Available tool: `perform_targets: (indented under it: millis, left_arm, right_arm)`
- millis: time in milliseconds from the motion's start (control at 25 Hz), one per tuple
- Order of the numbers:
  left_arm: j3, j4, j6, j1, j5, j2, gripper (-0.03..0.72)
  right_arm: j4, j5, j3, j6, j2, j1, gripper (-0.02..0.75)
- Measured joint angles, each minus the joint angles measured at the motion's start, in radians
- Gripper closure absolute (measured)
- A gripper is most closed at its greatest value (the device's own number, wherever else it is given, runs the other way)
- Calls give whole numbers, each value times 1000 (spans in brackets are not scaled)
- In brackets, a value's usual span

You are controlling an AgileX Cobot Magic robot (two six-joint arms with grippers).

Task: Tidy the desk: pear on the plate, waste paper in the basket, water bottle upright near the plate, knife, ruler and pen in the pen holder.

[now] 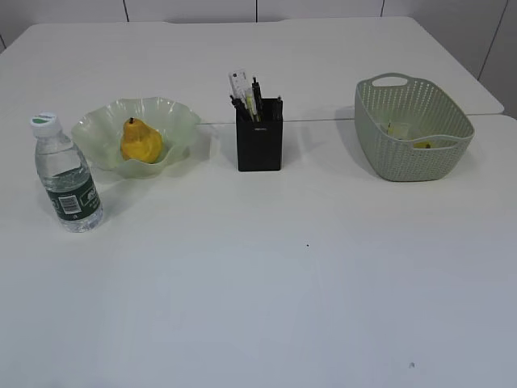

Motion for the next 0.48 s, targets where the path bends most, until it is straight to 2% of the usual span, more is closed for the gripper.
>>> perform_targets:
  millis: [160, 480]
  left_arm:
    - [0, -2, 0, 27, 0, 0, 162]
    - [0, 1, 0, -16, 0, 0, 162]
  right_arm:
    - [-2, 0, 0, 0, 0, -109, 186]
    - [-3, 0, 0, 0, 0, -173, 186]
